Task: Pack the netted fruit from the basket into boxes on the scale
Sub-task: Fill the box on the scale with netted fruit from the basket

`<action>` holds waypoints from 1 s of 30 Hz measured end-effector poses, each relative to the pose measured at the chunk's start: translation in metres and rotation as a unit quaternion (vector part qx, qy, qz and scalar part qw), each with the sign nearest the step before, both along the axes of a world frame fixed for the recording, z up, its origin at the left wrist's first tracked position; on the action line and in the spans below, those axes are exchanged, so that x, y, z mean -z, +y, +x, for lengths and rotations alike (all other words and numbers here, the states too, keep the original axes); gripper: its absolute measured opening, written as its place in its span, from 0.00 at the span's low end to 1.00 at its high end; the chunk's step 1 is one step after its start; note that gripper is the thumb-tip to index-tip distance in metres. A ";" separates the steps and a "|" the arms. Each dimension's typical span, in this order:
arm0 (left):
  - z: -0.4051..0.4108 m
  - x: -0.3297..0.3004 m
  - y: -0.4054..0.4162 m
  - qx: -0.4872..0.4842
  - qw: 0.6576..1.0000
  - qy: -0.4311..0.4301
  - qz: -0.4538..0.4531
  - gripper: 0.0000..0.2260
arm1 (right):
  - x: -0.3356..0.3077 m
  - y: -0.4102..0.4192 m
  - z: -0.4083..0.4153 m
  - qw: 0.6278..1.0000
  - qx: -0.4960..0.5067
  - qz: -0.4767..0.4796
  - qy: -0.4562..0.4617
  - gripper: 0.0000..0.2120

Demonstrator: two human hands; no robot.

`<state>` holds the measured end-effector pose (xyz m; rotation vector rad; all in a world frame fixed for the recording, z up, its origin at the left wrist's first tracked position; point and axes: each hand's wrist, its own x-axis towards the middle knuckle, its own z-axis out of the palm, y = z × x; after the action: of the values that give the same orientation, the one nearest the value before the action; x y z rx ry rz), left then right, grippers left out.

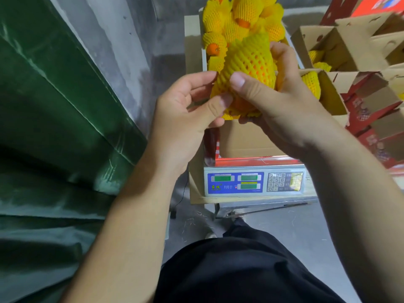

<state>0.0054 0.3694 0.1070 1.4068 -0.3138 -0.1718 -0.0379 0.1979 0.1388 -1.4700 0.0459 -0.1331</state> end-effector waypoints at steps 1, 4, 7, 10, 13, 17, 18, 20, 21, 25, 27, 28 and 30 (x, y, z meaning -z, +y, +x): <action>0.000 0.000 0.000 -0.011 1.000 -0.007 0.009 0.18 | 0.001 0.000 -0.001 1.000 -0.008 -0.005 -0.004 0.39; 0.000 0.003 0.002 -0.031 0.998 -0.039 0.029 0.12 | 0.006 -0.005 -0.006 0.998 -0.050 -0.036 -0.015 0.47; 0.001 0.006 0.006 -0.032 0.997 -0.064 0.033 0.08 | 0.011 -0.005 -0.005 0.998 -0.011 -0.060 -0.025 0.37; 0.001 0.007 0.004 -0.020 0.995 -0.090 0.046 0.08 | 0.015 -0.004 -0.003 0.994 0.049 -0.088 -0.036 0.28; 0.003 0.006 0.000 -0.025 0.993 -0.108 0.041 0.07 | 0.017 -0.006 -0.002 0.983 0.047 -0.159 -0.077 0.28; 0.008 0.006 -0.006 -0.035 0.987 -0.143 0.057 0.07 | 0.019 -0.007 0.003 0.964 0.064 -0.230 -0.114 0.30; 0.008 0.006 -0.008 -0.035 0.987 -0.148 0.057 0.08 | 0.020 -0.009 0.004 0.962 0.073 -0.237 -0.115 0.30; 0.010 0.006 -0.014 -0.036 0.986 -0.153 0.054 0.09 | 0.022 -0.013 0.007 0.960 0.093 -0.240 -0.112 0.32; 0.011 0.006 -0.017 -0.036 0.986 -0.157 0.052 0.10 | 0.023 -0.015 0.008 0.959 0.102 -0.238 -0.112 0.32; 0.020 0.006 -0.027 -0.025 0.976 -0.189 0.107 0.19 | 0.026 -0.025 0.014 0.962 0.111 -0.217 -0.123 0.30; 0.024 0.005 -0.034 -0.047 0.970 -0.197 0.134 0.19 | 0.027 -0.033 0.017 0.963 0.088 -0.220 -0.131 0.32; 0.027 0.004 -0.038 -0.060 0.970 -0.195 0.136 0.16 | 0.028 -0.036 0.019 0.962 0.069 -0.226 -0.134 0.33; 0.032 0.003 -0.044 -0.088 0.969 -0.190 0.132 0.09 | 0.028 -0.041 0.023 0.958 0.046 -0.245 -0.139 0.33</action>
<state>0.0374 0.3254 0.1039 1.7243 -0.4922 0.2139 -0.0147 0.1568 0.1106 -1.9305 -0.1585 -0.4518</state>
